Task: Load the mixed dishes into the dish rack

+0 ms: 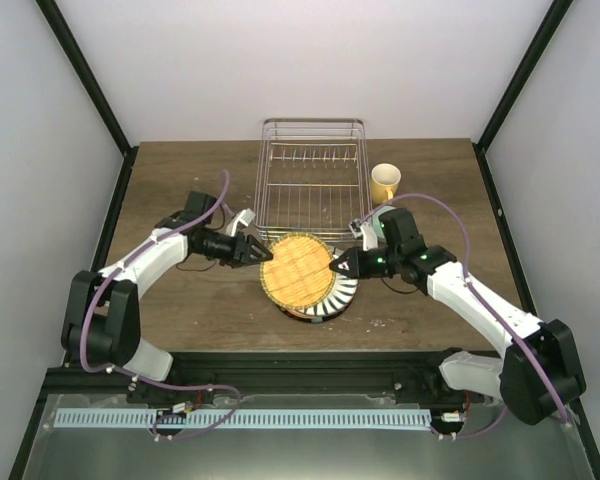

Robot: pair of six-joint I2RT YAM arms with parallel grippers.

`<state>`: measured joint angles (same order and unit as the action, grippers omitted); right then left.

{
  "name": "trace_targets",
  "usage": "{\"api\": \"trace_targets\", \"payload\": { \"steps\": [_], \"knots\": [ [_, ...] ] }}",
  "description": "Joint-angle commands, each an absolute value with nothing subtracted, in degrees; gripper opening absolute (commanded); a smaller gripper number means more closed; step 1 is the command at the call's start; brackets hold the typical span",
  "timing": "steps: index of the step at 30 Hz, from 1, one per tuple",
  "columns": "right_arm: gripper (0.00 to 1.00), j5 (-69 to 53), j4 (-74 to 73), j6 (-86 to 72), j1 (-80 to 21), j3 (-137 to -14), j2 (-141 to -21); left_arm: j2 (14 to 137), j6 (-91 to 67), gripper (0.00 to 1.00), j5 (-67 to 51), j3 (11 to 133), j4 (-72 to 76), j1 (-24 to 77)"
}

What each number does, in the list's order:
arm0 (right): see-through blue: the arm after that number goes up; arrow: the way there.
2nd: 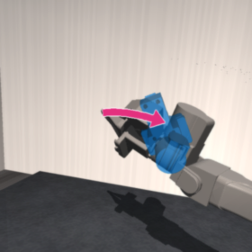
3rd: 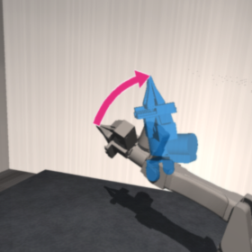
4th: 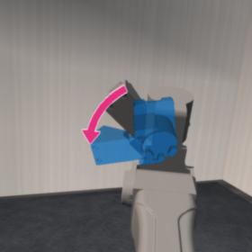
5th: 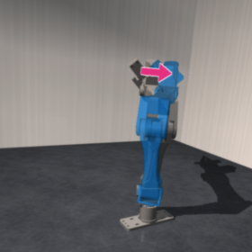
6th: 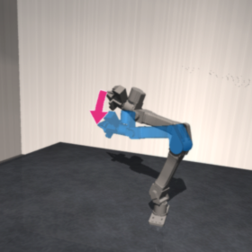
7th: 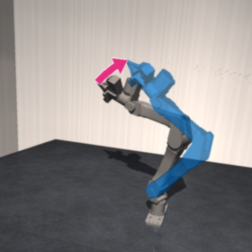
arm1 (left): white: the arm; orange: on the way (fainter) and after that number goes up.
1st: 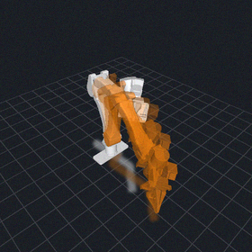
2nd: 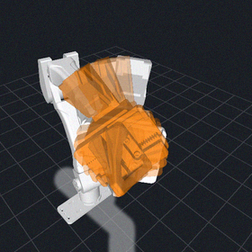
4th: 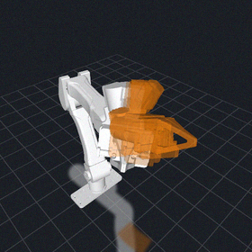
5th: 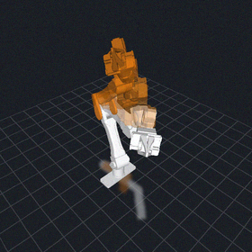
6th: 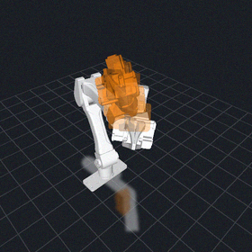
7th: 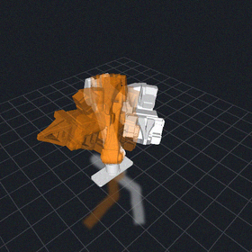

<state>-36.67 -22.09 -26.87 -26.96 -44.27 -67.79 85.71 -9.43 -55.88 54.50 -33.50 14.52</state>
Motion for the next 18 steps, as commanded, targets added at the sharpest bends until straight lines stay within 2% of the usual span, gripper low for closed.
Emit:
{"api": "trace_targets", "payload": {
  "steps": [1,3,5,9,13,15,18],
  "knots": [
    [0.01,-40.23,-17.89,-27.63,-26.07,-48.29,-66.74,87.12,-8.31,0.47,-58.89,54.93,-32.87,15.87],
    [0.01,-41.35,-16.72,-28.19,-25.80,-48.82,-67.27,87.63,-7.89,0.45,-59.74,55.25,-32.88,16.35],
    [0.01,-42.22,-15.78,-28.56,-25.75,-49.52,-68.17,88.12,-7.49,0.39,-60.17,55.67,-32.91,16.67],
    [0.01,-42.76,-16.46,-27.87,-25.68,-50.89,-70.05,88.82,-6.95,0.17,-60.52,56.31,-33.30,16.79],
    [0.01,-40.98,-18.94,-26.22,-25.67,-52.08,-70.31,88.39,-6.47,0.02,-60.19,56.93,-33.63,16.72],
    [0.01,-39.94,-20.62,-25.22,-25.58,-52.88,-70.57,87.85,-6.27,0.00,-59.88,57.31,-33.92,16.66],
    [0.12,-38.96,-22.68,-24.35,-25.42,-53.68,-71.01,86.10,-6.22,0.00,-60.31,57.49,-33.17,16.63]
  ]
}}
